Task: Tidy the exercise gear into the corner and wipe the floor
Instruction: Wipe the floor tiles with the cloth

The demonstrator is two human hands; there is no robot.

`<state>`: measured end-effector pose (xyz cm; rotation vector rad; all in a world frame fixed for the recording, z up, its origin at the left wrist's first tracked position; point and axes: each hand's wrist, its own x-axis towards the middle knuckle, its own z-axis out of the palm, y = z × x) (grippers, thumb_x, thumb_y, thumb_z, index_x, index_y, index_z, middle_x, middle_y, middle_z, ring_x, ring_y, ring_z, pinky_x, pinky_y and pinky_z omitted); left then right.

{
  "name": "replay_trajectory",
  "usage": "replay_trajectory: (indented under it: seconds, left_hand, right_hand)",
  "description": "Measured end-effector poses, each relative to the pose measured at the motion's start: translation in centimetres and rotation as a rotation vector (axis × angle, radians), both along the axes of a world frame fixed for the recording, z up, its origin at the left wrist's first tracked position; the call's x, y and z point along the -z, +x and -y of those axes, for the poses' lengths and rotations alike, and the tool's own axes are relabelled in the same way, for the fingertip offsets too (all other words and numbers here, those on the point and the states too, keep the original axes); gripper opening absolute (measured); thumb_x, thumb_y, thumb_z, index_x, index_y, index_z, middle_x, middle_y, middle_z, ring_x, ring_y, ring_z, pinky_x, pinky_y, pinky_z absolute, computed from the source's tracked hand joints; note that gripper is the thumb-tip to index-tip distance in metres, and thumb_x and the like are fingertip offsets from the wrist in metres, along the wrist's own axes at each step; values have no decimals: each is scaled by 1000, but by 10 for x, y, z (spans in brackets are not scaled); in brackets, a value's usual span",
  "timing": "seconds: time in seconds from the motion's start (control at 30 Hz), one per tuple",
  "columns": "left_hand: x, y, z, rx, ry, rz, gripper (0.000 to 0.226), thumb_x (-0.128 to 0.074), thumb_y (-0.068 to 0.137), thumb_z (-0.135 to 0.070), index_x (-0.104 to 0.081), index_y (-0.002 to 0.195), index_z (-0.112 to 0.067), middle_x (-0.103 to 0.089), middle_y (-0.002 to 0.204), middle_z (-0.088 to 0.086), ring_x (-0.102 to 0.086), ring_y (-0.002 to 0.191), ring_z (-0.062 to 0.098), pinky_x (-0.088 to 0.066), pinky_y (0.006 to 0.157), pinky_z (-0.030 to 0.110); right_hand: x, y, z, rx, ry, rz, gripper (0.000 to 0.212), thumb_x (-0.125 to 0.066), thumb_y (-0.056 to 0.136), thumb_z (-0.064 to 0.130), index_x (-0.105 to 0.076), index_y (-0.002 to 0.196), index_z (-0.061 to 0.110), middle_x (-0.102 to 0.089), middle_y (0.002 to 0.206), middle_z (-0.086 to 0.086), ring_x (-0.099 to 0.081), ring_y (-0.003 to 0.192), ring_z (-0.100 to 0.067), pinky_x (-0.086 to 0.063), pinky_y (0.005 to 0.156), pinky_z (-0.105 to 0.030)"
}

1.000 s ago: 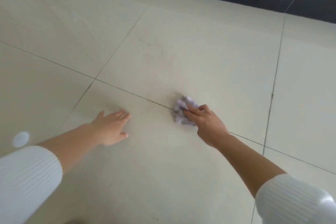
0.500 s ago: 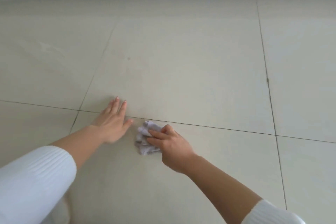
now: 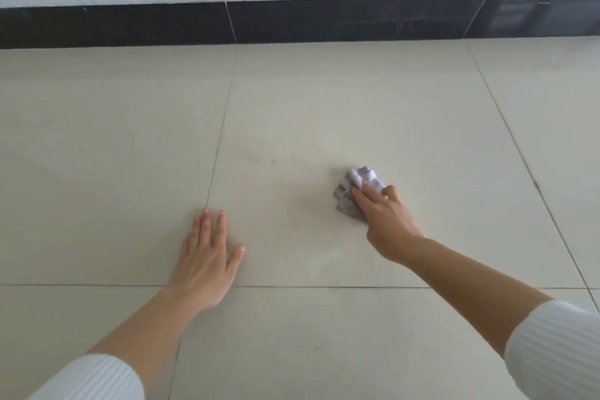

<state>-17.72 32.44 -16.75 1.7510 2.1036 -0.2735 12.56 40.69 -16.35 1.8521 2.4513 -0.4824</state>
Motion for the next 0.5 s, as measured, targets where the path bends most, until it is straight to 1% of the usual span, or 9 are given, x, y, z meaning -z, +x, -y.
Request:
replay_trajectory:
  seconds: [0.1, 0.13, 0.2, 0.23, 0.3, 0.33, 0.4, 0.43, 0.5]
  left_hand:
    - [6, -13, -21, 9, 105, 32, 70, -14, 98, -49, 13, 151, -13, 22, 157, 12, 18, 146, 24, 4, 120, 38]
    - [8, -16, -30, 2, 156, 39, 69, -12, 98, -49, 11, 151, -12, 20, 158, 12, 17, 146, 25, 4, 119, 38]
    - [13, -22, -50, -6, 223, 50, 69, -14, 98, -48, 7, 152, -10, 16, 158, 15, 14, 147, 26, 4, 119, 38]
    - [16, -25, -59, -7, 240, 50, 69, -17, 99, -46, 6, 152, -10, 15, 158, 16, 13, 147, 27, 4, 119, 38]
    - [23, -35, -75, -20, 277, 37, 69, -22, 99, -44, 3, 152, -8, 12, 159, 17, 11, 147, 29, 4, 119, 39]
    - [26, -41, -84, -37, 303, 31, 69, -23, 98, -44, 0, 152, -7, 9, 159, 18, 8, 147, 30, 2, 119, 40]
    - [33, -53, -102, -109, 358, 43, 69, -26, 98, -43, -8, 152, -3, 1, 159, 20, 2, 148, 31, -2, 120, 43]
    - [36, -57, -111, -164, 390, 61, 68, -26, 99, -43, -11, 151, -2, -3, 159, 20, -1, 148, 31, -4, 120, 44]
    - [43, -61, -119, -243, 459, 61, 70, -23, 98, -46, -18, 150, 1, -11, 158, 19, -7, 147, 30, -8, 120, 43]
  right_hand:
    - [2, -55, 31, -381, 98, -134, 72, -56, 70, -8, -51, 136, 18, -50, 138, 4, -49, 94, -30, -50, 68, -30]
    - [1, -63, 30, -500, 102, -109, 71, -60, 63, -8, -58, 129, 19, -57, 130, 5, -53, 86, -27, -48, 61, -25]
    - [0, -60, 8, -637, 152, -12, 68, -58, 60, -6, -62, 123, 21, -61, 125, 6, -56, 83, -24, -49, 60, -25]
    - [-1, -55, -7, -624, 186, 43, 67, -56, 62, -3, -62, 124, 21, -61, 126, 5, -58, 86, -24, -51, 62, -28]
    - [-2, -40, -39, -426, 229, 158, 66, -62, 67, 1, -57, 131, 18, -57, 133, -1, -58, 101, -27, -51, 73, -32]
    - [-1, -31, -54, -289, 249, 206, 68, -65, 74, 6, -48, 139, 17, -49, 142, -3, -52, 114, -28, -48, 83, -35]
    - [1, -16, -77, -59, 206, 260, 68, -52, 89, 12, -23, 151, 20, -25, 156, 0, -30, 133, -27, -33, 99, -35]
    - [1, -13, -87, 18, 187, 278, 68, -46, 92, 12, -16, 152, 21, -19, 158, 2, -23, 135, -26, -29, 100, -34]
    - [5, -18, -107, 159, 169, 216, 66, -43, 92, 8, -18, 151, 20, -20, 157, 1, -22, 135, -26, -28, 100, -34]
